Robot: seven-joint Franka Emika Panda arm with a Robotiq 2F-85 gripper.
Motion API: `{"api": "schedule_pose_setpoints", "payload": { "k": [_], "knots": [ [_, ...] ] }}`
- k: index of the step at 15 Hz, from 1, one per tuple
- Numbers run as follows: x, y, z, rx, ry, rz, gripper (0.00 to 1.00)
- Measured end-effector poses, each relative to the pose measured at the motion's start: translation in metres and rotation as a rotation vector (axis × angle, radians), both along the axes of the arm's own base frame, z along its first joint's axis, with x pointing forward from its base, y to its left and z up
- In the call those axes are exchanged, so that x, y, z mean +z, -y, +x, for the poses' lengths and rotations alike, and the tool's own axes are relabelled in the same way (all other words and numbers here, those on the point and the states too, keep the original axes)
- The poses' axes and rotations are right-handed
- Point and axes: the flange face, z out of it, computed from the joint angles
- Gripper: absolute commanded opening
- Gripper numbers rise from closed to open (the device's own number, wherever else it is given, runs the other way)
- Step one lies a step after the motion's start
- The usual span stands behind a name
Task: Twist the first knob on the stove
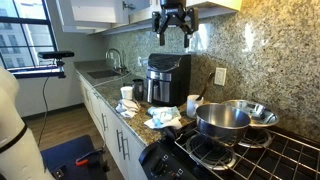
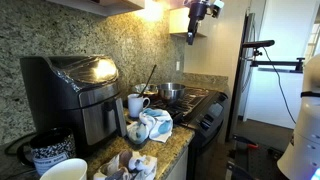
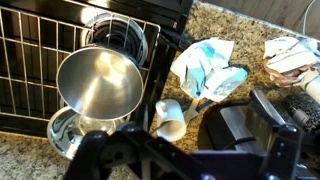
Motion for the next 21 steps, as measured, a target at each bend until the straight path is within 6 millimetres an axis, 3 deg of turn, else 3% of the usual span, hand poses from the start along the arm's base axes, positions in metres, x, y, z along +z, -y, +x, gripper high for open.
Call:
{"api": "schedule_pose_setpoints", "payload": {
  "k": [15,17,21],
  "knots": [
    [-0.004,0.002,0.000,-0.005,-0.008,-0.002,1.00],
    [-0.019,0.008,0.000,-0.018,-0.040,-0.002,1.00],
    [-0.072,0.026,-0.004,-0.059,-0.140,-0.004,1.00]
  ]
}}
